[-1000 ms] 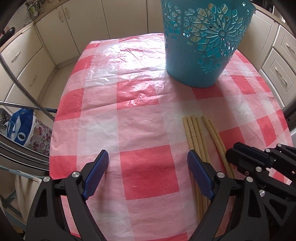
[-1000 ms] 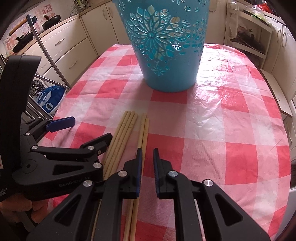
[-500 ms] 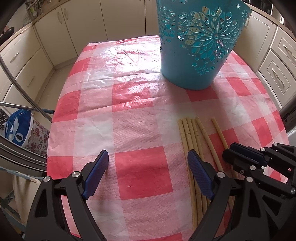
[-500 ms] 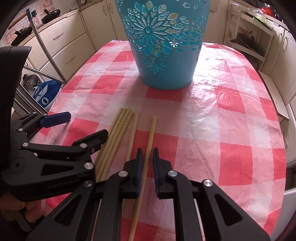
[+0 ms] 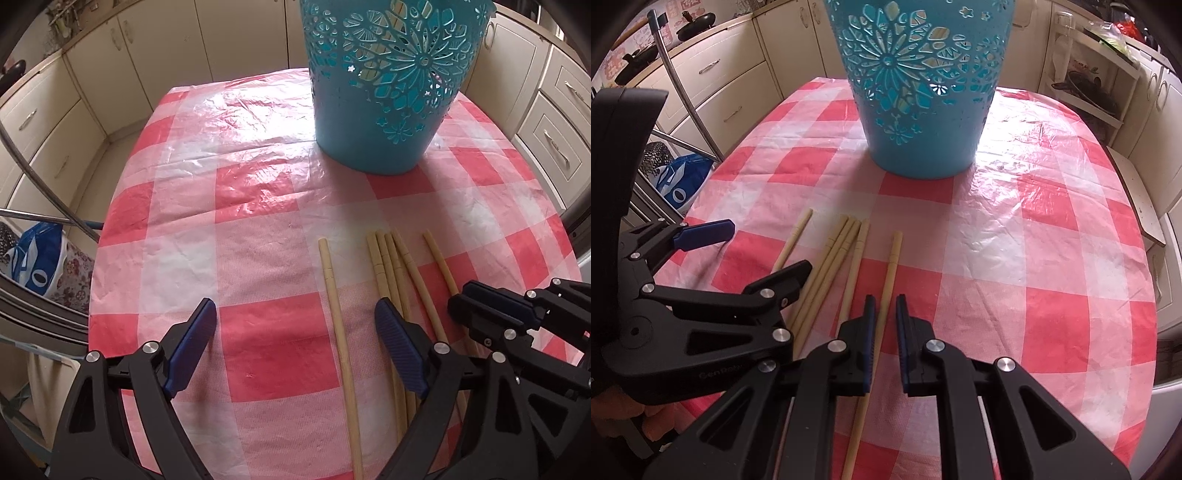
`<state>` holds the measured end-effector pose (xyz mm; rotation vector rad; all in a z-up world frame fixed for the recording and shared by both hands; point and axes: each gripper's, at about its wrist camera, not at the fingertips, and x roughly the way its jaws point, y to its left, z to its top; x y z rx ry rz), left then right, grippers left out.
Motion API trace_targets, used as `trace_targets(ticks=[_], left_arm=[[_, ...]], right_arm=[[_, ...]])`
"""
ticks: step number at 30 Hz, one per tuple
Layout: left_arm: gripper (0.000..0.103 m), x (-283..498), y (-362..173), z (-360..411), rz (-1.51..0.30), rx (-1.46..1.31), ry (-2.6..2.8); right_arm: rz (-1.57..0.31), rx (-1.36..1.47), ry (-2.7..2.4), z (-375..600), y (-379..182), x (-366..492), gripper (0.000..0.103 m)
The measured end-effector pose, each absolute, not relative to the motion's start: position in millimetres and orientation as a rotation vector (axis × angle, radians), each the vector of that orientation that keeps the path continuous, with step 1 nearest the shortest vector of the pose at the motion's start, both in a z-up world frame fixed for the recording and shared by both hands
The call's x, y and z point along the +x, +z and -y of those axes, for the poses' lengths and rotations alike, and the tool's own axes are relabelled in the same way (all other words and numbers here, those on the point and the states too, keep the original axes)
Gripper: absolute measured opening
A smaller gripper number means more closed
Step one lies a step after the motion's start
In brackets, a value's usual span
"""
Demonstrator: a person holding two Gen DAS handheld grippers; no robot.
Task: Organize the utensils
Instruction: 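Grasp a stick with the left tool while the right tool grasps another stick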
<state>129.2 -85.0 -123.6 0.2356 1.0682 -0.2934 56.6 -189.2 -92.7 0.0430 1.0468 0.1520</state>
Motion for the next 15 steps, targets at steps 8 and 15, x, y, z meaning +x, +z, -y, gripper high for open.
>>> trace_targets(ticks=[8,15], left_arm=[[0.004,124,-115,97,-1.066,0.259,-0.436],[0.004,134,-64,61,-1.035,0.06,-0.543]], right_arm=[[-1.058,-0.008,0.182,183,-92,57,0.006],[-1.074,0.246,0.227,213,-91,58,0.006]])
